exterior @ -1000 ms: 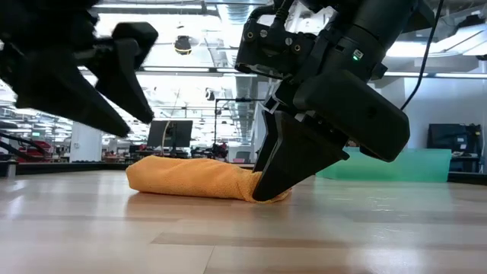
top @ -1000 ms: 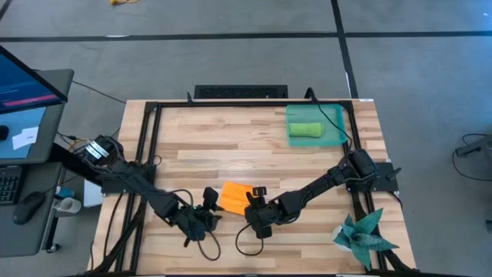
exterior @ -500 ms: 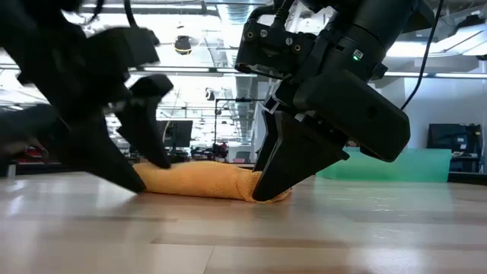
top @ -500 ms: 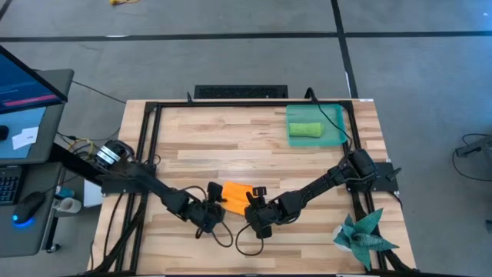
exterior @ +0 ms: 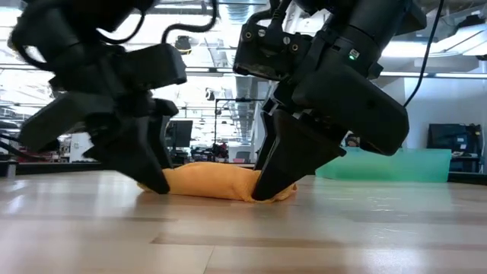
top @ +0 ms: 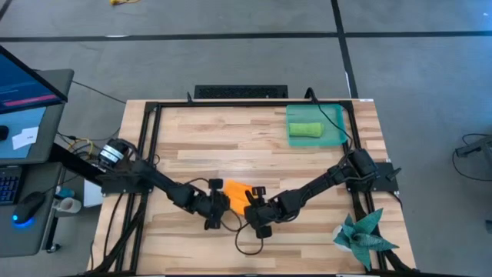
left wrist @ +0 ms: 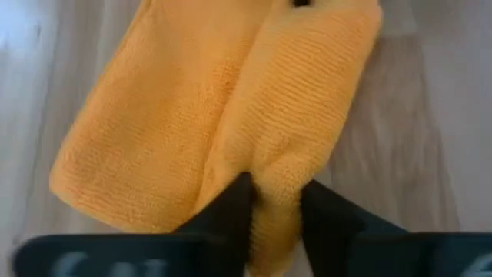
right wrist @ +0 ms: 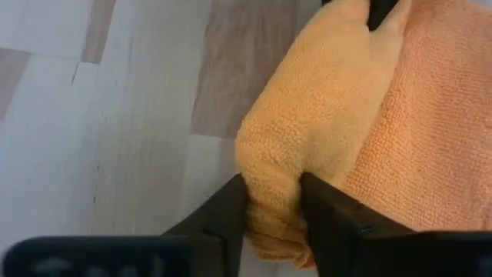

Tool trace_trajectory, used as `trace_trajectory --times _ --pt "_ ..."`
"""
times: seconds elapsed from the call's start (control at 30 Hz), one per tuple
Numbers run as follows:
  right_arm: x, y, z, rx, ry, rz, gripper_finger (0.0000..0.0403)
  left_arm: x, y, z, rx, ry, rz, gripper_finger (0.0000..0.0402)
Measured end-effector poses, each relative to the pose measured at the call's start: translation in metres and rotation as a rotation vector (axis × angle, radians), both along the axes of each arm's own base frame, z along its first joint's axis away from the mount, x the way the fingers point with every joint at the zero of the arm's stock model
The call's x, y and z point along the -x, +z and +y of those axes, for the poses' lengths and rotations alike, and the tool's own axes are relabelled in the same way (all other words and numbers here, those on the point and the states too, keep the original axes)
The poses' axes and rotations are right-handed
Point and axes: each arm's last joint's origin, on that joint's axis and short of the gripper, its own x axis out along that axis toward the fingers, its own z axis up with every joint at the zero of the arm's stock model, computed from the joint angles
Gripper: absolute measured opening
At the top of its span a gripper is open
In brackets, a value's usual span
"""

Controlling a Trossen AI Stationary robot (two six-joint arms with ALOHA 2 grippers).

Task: Roll microfiber towels into tight, uniform cylinder then place into a basket
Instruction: Roll the orange microfiber towel

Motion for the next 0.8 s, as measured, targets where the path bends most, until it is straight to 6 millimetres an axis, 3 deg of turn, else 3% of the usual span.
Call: trace_trajectory --times 0.13,0.27,0.53,0.63,0.8 --pt "-0.001 0.001 0.0 -0.043 0.0 0.019 0.008 -0.002 0.001 0.002 0.127 0.032 0.017 0.002" --pt "-0.003 0.009 0.004 -0.148 -0.017 0.074 0.0022 -0.001 0.008 -0.002 0.33 0.033 0.057 0.0017" --pt "-0.015 0.021 0.023 -0.606 0.038 0.154 0.0037 -0.003 0.024 -0.017 0.875 0.081 0.182 0.0023" --pt "-0.02 0.026 0.026 -0.752 0.068 0.164 0.0026 -0.003 0.023 -0.02 0.958 0.09 0.246 0.0021" --pt "-0.024 0.017 0.009 -0.755 -0.108 0.215 0.0023 -0.001 0.021 -0.019 0.959 0.151 0.26 0.0026"
